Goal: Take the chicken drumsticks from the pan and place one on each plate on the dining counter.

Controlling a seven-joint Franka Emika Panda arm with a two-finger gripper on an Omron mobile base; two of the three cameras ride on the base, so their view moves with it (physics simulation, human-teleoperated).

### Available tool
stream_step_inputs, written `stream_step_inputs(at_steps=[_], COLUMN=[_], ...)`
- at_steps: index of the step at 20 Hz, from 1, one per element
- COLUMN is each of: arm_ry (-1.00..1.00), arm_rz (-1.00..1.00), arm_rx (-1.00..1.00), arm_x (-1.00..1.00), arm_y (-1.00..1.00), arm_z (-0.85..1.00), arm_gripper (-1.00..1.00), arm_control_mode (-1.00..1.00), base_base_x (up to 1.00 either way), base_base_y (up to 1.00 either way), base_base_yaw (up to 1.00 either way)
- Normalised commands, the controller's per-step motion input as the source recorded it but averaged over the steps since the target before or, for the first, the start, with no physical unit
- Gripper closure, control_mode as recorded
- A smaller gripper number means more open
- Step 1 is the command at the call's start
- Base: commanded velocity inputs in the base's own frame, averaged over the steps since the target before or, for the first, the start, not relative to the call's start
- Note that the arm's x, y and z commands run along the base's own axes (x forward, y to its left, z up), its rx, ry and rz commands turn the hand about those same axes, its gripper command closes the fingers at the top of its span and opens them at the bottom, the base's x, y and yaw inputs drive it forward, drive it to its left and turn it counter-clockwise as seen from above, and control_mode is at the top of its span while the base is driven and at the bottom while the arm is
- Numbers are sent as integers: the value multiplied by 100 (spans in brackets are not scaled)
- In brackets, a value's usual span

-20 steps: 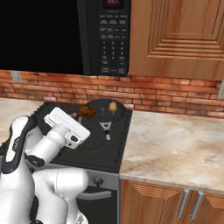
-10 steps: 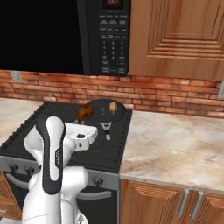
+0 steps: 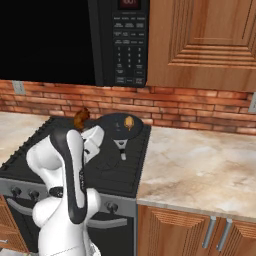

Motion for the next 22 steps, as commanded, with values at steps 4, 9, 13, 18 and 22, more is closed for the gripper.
stream_step_inputs(at_steps=[4, 9, 13, 18, 22], arm_ry=[-14, -6, 0, -2, 0], arm_rz=[0, 0, 0, 0, 0], arm_rx=[-28, -7, -1, 0, 0], arm_x=[-61, -21, -11, -21, 0], arm_y=[0, 0, 0, -4, 0], arm_z=[-20, -3, -1, -8, 0], arm_gripper=[100, 100, 100, 100, 100], arm_control_mode=[-100, -100, -100, 100, 100], base_base_x=[0, 0, 0, -10, -68], base_base_y=[0, 0, 0, -1, -12], base_base_yaw=[0, 0, 0, -2, -20])
